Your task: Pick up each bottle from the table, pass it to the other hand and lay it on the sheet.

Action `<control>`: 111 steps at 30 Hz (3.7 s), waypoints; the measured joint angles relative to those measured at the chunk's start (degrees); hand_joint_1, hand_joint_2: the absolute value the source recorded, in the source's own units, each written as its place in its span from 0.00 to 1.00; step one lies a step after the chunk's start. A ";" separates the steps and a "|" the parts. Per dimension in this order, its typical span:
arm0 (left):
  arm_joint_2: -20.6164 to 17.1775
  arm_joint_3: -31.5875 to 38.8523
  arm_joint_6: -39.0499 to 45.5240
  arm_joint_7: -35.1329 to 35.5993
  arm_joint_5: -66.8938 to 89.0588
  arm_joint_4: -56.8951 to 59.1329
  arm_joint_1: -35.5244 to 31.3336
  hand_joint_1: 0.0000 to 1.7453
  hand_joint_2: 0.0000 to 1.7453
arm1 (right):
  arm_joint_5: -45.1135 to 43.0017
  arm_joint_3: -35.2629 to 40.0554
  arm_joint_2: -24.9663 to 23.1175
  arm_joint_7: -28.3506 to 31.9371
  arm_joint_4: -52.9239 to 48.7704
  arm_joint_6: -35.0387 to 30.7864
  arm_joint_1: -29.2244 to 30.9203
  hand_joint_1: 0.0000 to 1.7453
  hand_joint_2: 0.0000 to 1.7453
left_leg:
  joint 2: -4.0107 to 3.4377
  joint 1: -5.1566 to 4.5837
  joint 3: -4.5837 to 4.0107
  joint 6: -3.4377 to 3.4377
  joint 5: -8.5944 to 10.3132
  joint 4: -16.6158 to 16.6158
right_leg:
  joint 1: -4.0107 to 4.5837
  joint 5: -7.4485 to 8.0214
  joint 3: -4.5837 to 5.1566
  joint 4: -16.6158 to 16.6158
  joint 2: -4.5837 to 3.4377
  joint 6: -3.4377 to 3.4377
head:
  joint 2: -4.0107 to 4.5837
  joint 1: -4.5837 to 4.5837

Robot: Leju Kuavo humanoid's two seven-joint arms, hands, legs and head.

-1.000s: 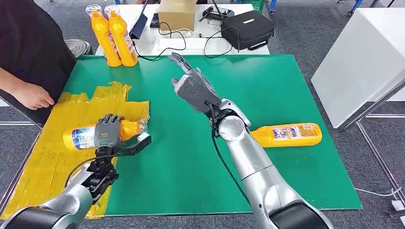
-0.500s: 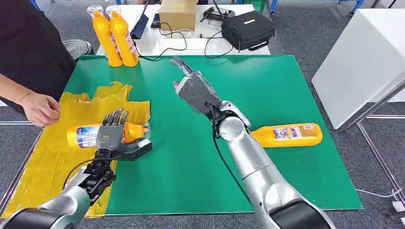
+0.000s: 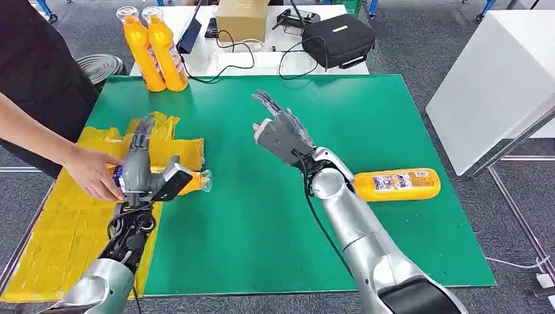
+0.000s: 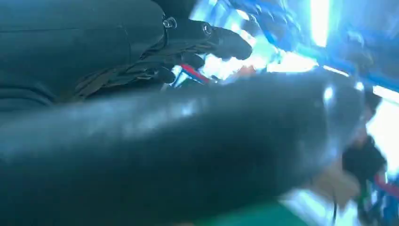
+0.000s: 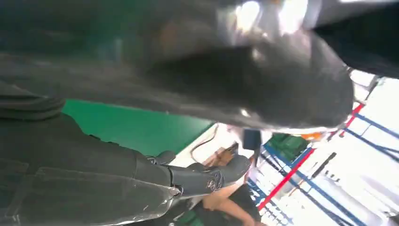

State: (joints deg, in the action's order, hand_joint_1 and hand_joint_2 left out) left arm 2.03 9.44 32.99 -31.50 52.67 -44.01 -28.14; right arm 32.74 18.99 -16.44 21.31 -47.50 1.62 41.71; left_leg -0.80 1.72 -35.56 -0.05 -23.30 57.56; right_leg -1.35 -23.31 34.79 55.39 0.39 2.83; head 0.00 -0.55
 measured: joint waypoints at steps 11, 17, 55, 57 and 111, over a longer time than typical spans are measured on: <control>-0.90 7.96 -30.78 -7.45 -37.75 -15.84 0.82 0.00 0.00 | 6.33 -2.62 7.23 1.49 -1.75 -5.24 -7.65 0.00 1.00 | 0.08 0.01 -0.08 0.00 0.00 -0.01 | 0.01 -0.01 0.06 0.00 0.06 -0.01 | 0.00 0.00; -3.30 9.82 -43.96 -6.31 -43.17 -10.70 0.04 0.00 0.00 | 12.66 -4.57 11.68 1.09 -2.12 -10.43 -14.97 0.00 1.00 | 0.08 0.01 -0.12 0.00 -0.01 -0.01 | 0.01 -0.02 0.07 -0.01 0.07 -0.01 | 0.00 0.00; -4.44 12.24 -43.27 -7.34 -41.79 -5.13 1.26 0.00 0.00 | 25.98 -11.89 28.24 -4.72 -9.27 -8.72 -20.53 0.00 1.00 | 0.11 -0.05 -0.22 -0.01 -0.01 -0.01 | -0.03 -0.01 0.08 -0.01 0.10 0.00 | 0.00 -0.02; -4.44 12.24 -43.44 -7.36 -41.68 -4.60 1.13 0.00 0.00 | 26.66 -11.87 29.11 -5.14 -9.27 -8.20 -19.50 0.00 1.00 | 0.10 -0.06 -0.21 -0.01 -0.01 0.00 | -0.04 0.00 0.09 -0.01 0.10 0.00 | 0.00 -0.02; -4.92 14.93 -48.53 -7.82 -44.98 -3.20 3.45 0.00 0.00 | 27.26 -4.00 38.60 -9.75 -4.57 -6.71 -15.56 0.00 1.00 | 0.28 -0.12 -0.31 -0.08 0.03 -0.01 | -0.11 -0.01 0.14 0.00 0.28 0.02 | 0.00 -0.04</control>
State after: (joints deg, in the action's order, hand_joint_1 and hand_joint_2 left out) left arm -2.89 24.37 -15.54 -39.32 7.69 -47.21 -24.68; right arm 60.00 14.99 22.16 11.56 -52.06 -5.09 26.15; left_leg -0.51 1.60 -35.87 -0.14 -23.27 57.55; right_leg -1.46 -23.31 34.92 55.39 0.67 2.85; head 0.00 -0.59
